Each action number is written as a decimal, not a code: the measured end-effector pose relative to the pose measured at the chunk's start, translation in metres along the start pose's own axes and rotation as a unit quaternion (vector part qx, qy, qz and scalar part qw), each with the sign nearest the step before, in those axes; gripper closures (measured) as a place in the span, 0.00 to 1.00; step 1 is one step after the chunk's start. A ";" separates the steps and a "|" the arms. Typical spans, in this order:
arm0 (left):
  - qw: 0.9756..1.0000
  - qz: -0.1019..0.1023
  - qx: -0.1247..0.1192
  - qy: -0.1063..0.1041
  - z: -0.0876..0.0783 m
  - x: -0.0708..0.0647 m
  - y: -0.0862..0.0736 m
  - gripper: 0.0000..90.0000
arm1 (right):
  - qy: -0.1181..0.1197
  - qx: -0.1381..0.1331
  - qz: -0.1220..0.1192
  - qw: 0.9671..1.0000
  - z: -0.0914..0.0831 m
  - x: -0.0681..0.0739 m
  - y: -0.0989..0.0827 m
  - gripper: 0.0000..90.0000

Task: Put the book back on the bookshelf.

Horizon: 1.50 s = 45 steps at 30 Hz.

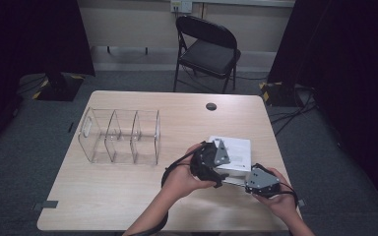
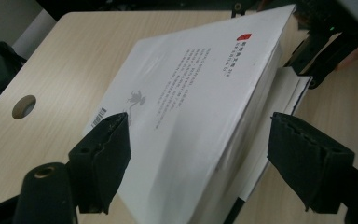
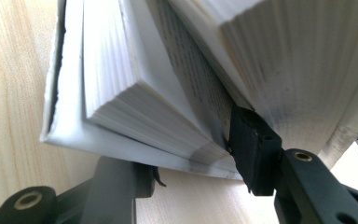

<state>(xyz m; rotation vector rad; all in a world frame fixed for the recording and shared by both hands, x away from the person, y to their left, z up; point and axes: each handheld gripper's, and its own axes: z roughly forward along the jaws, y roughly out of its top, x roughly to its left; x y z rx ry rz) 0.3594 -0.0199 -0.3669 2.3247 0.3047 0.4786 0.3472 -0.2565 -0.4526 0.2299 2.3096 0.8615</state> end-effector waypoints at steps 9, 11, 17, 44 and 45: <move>0.999 -0.044 0.003 -0.011 -0.008 -0.002 -0.038 0.17 | 0.033 0.009 0.026 0.999 -0.007 -0.018 0.007 0.62; 0.999 -0.052 0.007 -0.015 -0.007 -0.002 -0.045 0.18 | 0.042 0.014 0.033 0.998 -0.010 -0.023 0.009 0.62; 0.997 -0.062 0.042 -0.027 0.010 -0.004 -0.068 0.19 | 0.074 0.024 0.057 0.995 -0.015 -0.039 0.015 0.63; 0.992 -0.077 0.098 -0.023 0.049 -0.009 -0.110 0.21 | 0.104 0.111 0.037 0.988 -0.029 -0.068 0.058 0.80; 0.992 -0.077 0.097 -0.025 0.049 -0.009 -0.111 0.21 | 0.103 0.114 0.038 0.987 -0.031 -0.070 0.059 0.81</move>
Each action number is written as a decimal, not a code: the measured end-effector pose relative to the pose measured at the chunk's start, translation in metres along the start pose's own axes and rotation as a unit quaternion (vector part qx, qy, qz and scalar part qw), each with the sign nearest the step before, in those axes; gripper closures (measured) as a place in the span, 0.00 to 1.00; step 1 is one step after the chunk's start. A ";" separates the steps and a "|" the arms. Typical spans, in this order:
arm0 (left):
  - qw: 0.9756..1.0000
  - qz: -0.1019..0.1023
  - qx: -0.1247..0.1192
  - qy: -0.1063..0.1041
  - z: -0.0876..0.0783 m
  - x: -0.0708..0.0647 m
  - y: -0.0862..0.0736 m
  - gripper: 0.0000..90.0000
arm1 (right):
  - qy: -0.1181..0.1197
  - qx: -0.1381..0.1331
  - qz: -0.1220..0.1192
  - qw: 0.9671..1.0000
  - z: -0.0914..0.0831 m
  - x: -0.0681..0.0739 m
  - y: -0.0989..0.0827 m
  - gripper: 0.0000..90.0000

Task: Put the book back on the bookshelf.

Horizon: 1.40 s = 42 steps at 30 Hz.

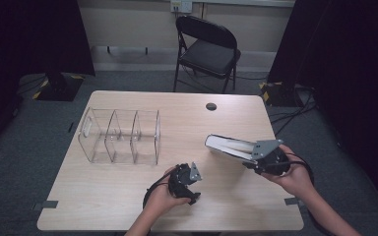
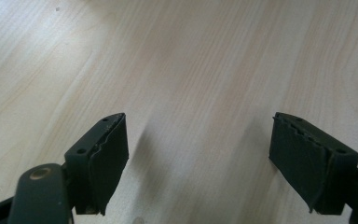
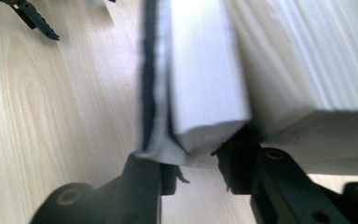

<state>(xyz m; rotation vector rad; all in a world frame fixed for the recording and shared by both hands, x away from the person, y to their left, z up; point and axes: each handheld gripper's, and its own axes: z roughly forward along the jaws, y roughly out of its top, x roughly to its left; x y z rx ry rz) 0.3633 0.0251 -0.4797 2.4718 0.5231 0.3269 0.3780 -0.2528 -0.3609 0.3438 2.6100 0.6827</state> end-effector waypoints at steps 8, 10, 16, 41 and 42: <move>1.000 -0.024 -0.013 -0.015 0.002 0.006 -0.007 0.18 | 0.014 0.016 0.001 1.000 -0.006 -0.009 0.002 0.83; 0.999 -0.029 -0.018 -0.020 0.002 0.008 -0.009 0.18 | 0.019 0.016 0.004 1.000 -0.006 -0.011 0.002 0.83; 0.998 -0.051 -0.028 -0.036 0.004 0.012 -0.013 0.16 | 0.026 0.019 0.013 0.999 -0.009 -0.015 0.002 0.83; 0.997 -0.040 -0.055 -0.044 0.005 0.014 -0.022 0.10 | 0.086 -0.015 0.020 0.996 -0.021 -0.013 -0.007 0.84; 0.997 -0.043 -0.055 -0.044 0.006 0.013 -0.022 0.08 | 0.088 -0.019 0.016 0.996 -0.021 -0.012 -0.007 0.84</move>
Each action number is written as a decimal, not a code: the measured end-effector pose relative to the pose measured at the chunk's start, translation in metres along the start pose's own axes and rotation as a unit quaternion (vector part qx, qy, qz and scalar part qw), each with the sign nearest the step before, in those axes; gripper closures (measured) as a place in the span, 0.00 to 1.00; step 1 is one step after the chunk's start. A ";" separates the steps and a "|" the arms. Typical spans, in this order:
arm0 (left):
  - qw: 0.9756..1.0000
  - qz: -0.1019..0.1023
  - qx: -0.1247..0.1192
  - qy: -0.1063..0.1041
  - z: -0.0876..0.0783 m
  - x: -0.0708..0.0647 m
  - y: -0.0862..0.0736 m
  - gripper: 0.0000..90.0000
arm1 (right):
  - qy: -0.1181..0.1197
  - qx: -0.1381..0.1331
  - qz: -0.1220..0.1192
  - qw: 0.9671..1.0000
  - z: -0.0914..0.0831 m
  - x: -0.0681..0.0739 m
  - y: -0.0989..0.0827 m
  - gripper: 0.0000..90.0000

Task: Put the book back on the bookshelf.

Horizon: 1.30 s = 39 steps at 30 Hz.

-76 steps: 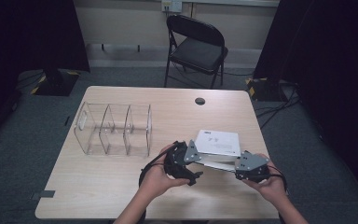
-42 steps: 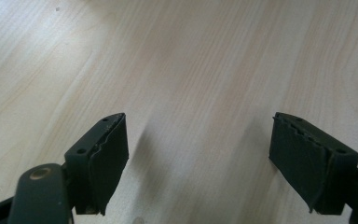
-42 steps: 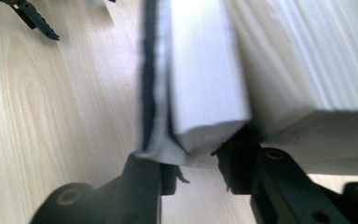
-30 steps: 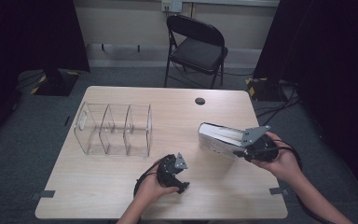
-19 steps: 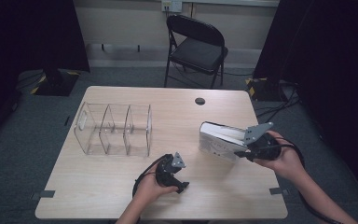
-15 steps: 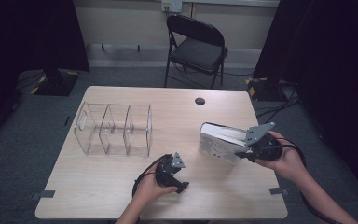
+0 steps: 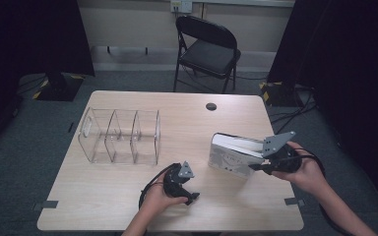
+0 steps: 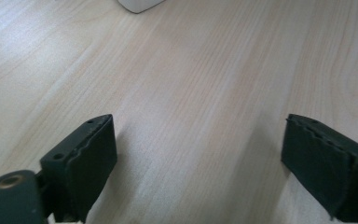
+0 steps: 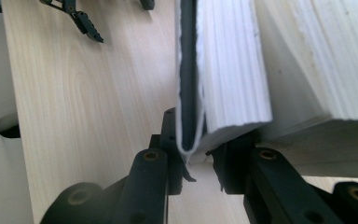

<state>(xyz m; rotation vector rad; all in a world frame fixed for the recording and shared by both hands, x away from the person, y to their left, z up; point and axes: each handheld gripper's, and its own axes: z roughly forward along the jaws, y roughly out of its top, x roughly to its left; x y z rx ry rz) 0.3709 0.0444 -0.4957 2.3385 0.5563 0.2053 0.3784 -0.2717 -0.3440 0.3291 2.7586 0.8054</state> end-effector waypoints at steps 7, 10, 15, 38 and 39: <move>1.000 0.000 0.003 0.000 0.001 0.002 -0.002 0.00 | 0.008 -0.012 -0.005 1.000 0.000 0.005 0.003 0.84; 1.000 0.000 -0.003 0.000 0.001 0.002 -0.003 0.00 | 0.013 -0.016 -0.005 1.000 0.000 0.008 0.004 0.84; 1.000 0.002 0.001 0.000 0.000 0.003 -0.004 0.00 | 0.024 -0.017 -0.013 0.999 0.001 0.011 0.007 0.84; 1.000 0.000 -0.010 0.000 -0.001 0.004 -0.007 0.00 | 0.070 -0.031 0.015 0.997 0.002 0.003 0.004 0.83; 1.000 0.003 -0.007 0.000 -0.002 0.004 -0.007 0.00 | 0.071 -0.032 0.016 0.997 0.003 0.002 0.004 0.83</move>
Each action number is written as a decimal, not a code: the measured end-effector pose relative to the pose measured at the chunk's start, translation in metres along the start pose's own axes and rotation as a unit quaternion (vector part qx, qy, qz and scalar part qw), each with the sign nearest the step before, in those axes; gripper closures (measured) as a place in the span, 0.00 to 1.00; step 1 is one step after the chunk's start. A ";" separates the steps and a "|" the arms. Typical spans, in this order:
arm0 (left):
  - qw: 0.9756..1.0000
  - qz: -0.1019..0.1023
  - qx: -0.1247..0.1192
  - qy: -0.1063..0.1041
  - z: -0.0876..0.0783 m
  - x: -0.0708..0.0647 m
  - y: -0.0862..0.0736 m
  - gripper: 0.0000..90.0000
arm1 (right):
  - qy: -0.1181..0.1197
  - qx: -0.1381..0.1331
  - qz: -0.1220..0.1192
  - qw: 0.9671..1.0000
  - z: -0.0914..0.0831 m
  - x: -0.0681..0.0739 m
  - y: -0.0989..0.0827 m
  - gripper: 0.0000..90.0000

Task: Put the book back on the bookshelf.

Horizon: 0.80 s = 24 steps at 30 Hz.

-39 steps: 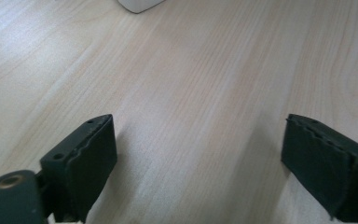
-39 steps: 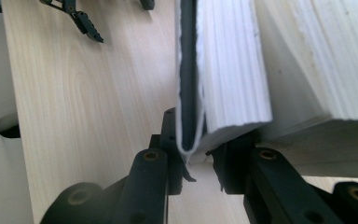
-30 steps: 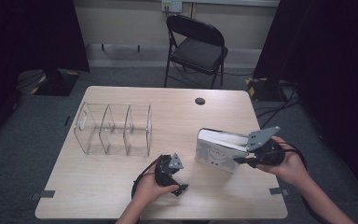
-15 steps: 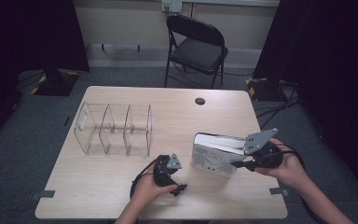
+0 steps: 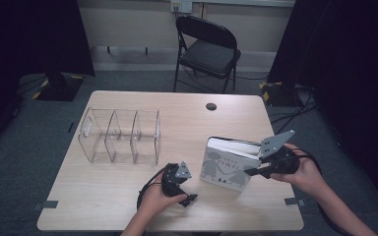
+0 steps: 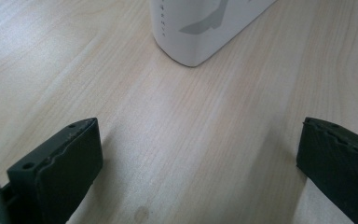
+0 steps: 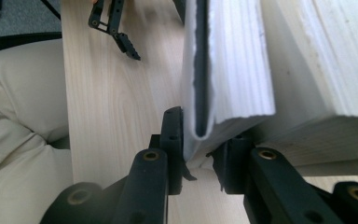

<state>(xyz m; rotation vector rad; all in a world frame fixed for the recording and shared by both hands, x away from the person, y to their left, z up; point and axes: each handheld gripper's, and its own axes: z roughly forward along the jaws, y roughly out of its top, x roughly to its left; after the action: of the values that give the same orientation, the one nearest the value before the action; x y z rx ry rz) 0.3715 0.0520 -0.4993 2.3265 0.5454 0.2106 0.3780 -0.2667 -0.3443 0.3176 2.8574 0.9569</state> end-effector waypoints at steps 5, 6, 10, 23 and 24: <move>1.000 -0.001 -0.003 0.000 0.000 0.000 -0.001 0.00 | 0.005 -0.002 0.007 1.000 0.000 -0.004 -0.001 0.83; 1.000 -0.005 -0.009 -0.001 0.000 0.000 -0.002 0.00 | 0.005 -0.002 0.008 1.000 0.000 -0.005 -0.001 0.83; 1.000 -0.003 -0.009 0.001 0.000 0.000 -0.002 0.00 | 0.007 0.000 0.017 1.000 0.000 -0.005 -0.001 0.83; 1.000 -0.003 -0.017 0.002 0.000 -0.001 -0.004 0.00 | -0.013 -0.011 0.040 0.999 -0.003 -0.007 -0.006 0.72; 1.000 -0.003 -0.017 0.003 0.000 -0.001 -0.004 0.00 | -0.013 -0.011 0.044 0.999 -0.003 -0.007 -0.006 0.72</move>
<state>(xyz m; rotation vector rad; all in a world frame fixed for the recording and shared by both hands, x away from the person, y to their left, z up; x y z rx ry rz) 0.3698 0.0540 -0.5022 2.2923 0.5475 0.2215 0.3831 -0.2746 -0.3456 0.4549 2.8274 0.9916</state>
